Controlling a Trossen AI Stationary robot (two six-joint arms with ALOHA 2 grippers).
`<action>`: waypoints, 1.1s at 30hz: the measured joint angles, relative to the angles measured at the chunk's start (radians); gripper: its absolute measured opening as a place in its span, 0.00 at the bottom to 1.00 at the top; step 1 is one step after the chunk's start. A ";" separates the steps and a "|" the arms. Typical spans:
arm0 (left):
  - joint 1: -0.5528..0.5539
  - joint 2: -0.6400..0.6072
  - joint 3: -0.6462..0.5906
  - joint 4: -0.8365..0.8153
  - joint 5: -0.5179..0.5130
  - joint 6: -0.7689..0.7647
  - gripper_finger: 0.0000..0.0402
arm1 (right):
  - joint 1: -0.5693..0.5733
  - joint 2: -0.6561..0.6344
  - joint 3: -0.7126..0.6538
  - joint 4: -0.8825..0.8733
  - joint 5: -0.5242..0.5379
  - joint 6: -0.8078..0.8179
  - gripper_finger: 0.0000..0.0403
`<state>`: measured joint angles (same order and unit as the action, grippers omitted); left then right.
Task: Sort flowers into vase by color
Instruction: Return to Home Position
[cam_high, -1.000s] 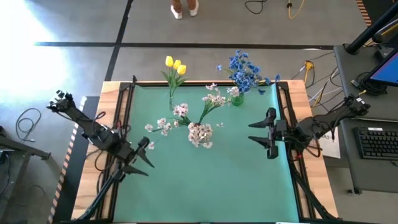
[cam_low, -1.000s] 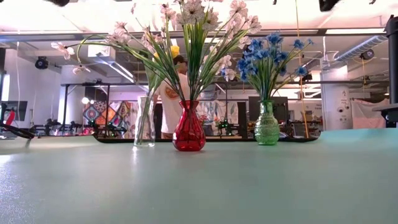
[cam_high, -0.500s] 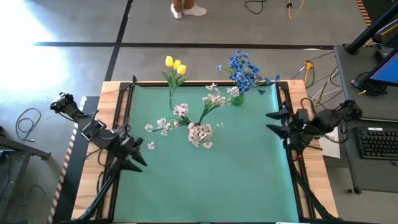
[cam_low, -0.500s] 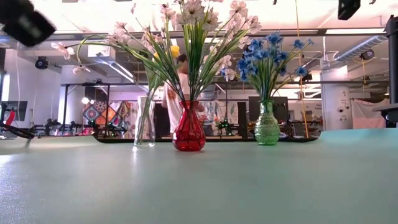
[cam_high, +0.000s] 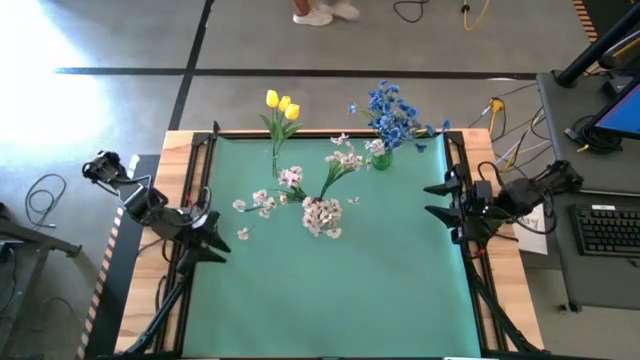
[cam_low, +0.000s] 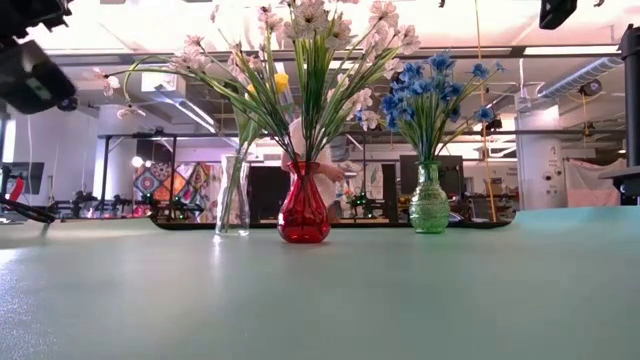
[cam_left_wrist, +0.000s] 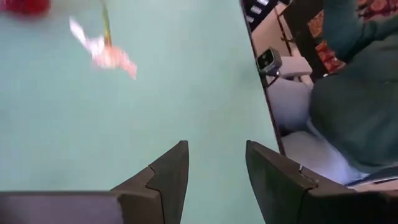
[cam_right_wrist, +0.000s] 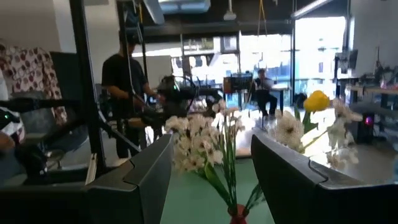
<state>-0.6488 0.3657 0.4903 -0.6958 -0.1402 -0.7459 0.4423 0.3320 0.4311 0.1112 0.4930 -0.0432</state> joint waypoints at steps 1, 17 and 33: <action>0.000 -0.010 -0.003 0.009 -0.012 0.036 0.37 | 0.000 -0.005 -0.006 0.017 -0.001 -0.011 0.52; 0.002 -0.263 -0.156 0.247 -0.156 0.258 0.06 | -0.002 -0.189 -0.233 0.283 0.005 -0.110 0.52; 0.004 -0.263 -0.474 0.759 -0.242 0.599 0.00 | -0.011 -0.298 -0.419 0.448 0.096 -0.219 0.52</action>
<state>-0.6445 0.1024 0.0162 0.0628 -0.3820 -0.1470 0.4315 0.0338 0.0123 0.5587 0.5895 -0.2619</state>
